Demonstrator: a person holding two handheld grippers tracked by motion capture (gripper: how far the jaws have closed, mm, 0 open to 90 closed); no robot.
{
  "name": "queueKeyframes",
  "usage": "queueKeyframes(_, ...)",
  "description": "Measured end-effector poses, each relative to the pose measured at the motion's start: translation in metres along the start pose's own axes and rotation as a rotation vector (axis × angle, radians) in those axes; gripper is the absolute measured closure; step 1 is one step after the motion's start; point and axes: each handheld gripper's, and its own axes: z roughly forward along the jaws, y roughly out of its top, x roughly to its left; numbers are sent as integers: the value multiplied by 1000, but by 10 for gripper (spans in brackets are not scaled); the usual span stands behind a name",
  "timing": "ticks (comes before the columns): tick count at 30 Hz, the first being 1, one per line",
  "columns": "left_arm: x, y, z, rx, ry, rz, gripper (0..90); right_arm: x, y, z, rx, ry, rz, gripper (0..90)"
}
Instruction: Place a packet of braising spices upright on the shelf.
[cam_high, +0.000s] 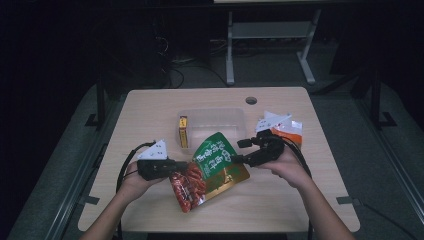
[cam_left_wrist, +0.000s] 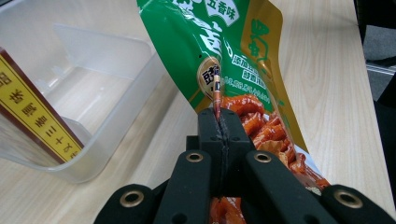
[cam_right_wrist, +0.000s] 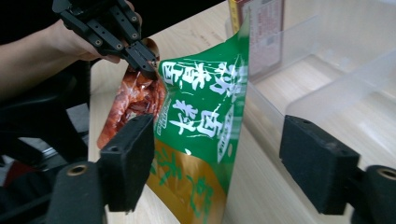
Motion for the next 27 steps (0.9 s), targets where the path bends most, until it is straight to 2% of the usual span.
queueKeyframes(6,2,0,-5,-25,9,-6,899,-5,7,16,38,28,-12,341)
queueKeyframes(11,2,0,-8,-38,10,-1,899,-11,6,24,63,49,-17,459)
queueKeyframes(16,1,1,-8,-55,0,-7,899,-14,1,27,66,55,-15,595)
queueKeyframes(20,1,1,-8,-51,-7,3,899,-14,0,28,67,69,-23,709)
queueKeyframes(27,0,2,-6,-55,-29,4,898,-13,0,31,84,92,-33,829)
